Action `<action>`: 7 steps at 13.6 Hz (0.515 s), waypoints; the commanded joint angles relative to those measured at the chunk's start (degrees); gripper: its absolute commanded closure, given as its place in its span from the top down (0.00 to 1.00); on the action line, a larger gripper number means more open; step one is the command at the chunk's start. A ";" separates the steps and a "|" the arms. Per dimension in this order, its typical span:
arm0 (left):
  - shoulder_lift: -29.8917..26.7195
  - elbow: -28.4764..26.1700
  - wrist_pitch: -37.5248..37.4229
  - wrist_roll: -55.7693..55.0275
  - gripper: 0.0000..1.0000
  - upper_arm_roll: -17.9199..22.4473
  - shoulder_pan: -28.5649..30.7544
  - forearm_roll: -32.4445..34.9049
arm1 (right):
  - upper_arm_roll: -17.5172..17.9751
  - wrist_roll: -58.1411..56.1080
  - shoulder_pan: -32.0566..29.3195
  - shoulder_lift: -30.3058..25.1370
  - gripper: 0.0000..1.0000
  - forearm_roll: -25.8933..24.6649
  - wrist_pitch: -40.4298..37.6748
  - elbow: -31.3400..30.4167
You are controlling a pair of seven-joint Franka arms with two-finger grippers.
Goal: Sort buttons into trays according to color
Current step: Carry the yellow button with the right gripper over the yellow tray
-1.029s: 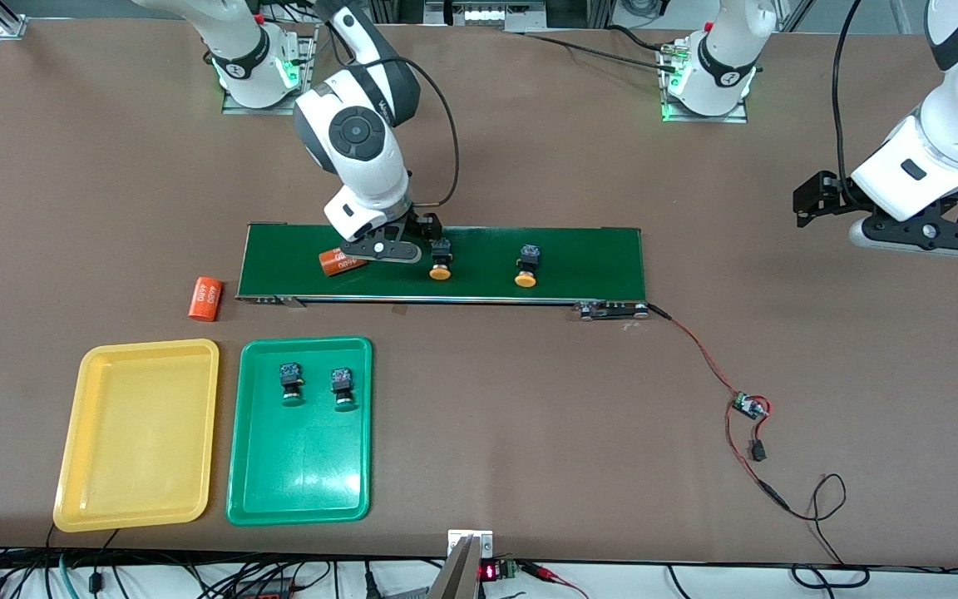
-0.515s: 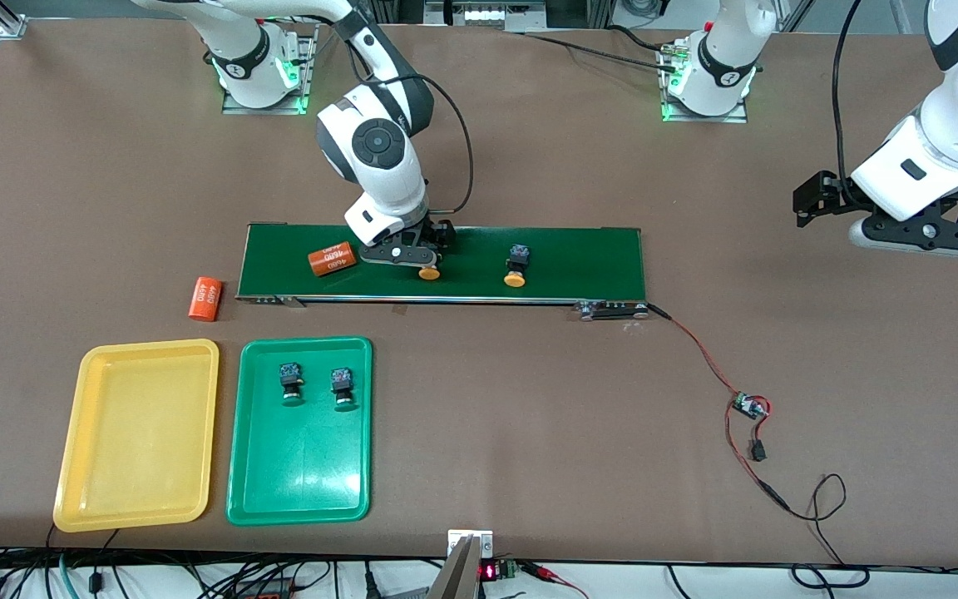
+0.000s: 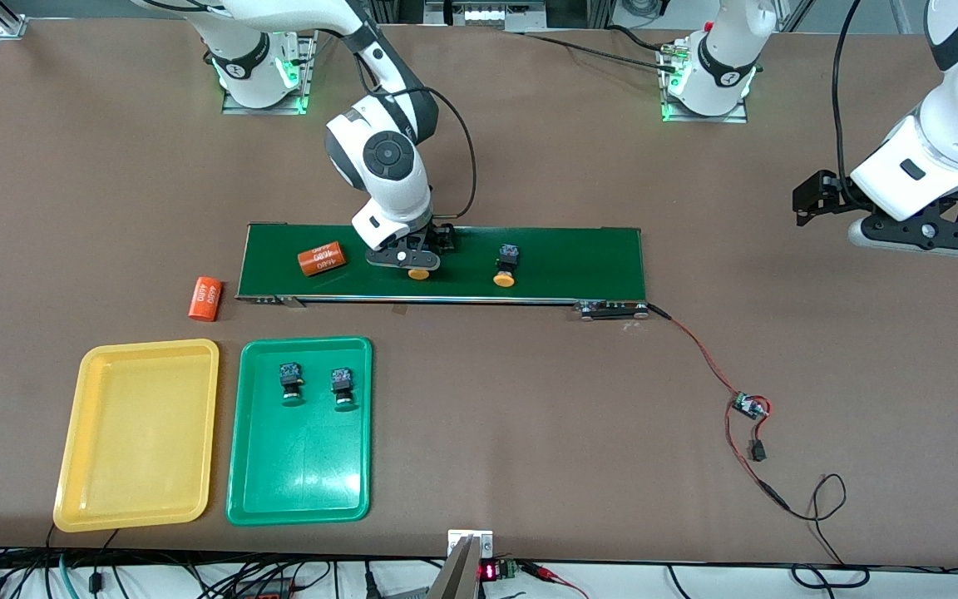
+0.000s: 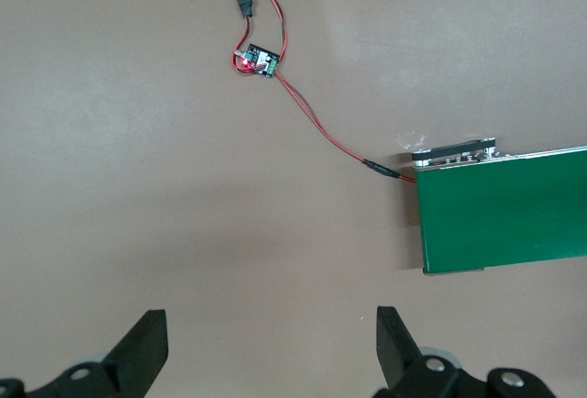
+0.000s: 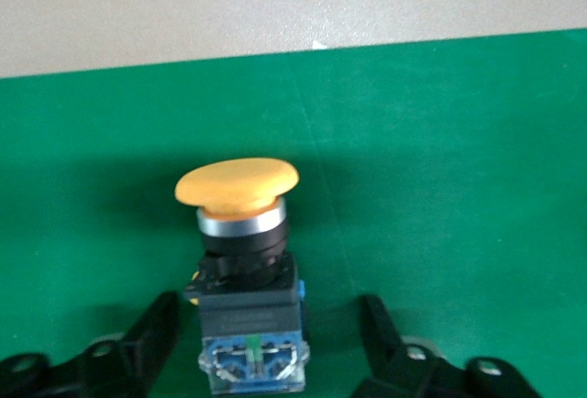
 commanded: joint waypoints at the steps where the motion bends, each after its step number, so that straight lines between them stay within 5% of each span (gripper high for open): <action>1: 0.71 2.00 -1.58 0.73 1.00 0.09 -0.21 -0.84 | -0.17 0.10 -0.84 -0.51 0.19 0.22 -0.74 1.71; 7: 0.63 1.74 -3.07 0.64 1.00 0.09 -0.03 -0.84 | -1.13 -2.09 -8.20 -1.57 0.13 0.13 -6.53 8.38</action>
